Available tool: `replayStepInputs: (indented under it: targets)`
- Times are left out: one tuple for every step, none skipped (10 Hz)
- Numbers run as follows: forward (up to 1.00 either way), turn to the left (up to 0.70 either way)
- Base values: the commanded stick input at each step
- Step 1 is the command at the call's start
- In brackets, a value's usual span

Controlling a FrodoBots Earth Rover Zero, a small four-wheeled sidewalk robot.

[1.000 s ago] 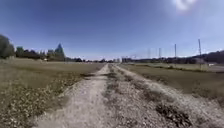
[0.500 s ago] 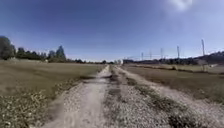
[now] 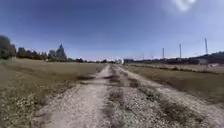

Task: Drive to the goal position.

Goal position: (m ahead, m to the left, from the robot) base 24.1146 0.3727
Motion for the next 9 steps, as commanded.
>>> replayStepInputs:
  targets:
    - [0.7,0.0]
    - [0.7,0.0]
    - [0.7,0.0]
    - [0.7,0.0]
    - [0.7,0.0]
    - [0.7,0.0]
    - [0.7,0.0]
    - [0.7,0.0]
    - [0.7,0.0]
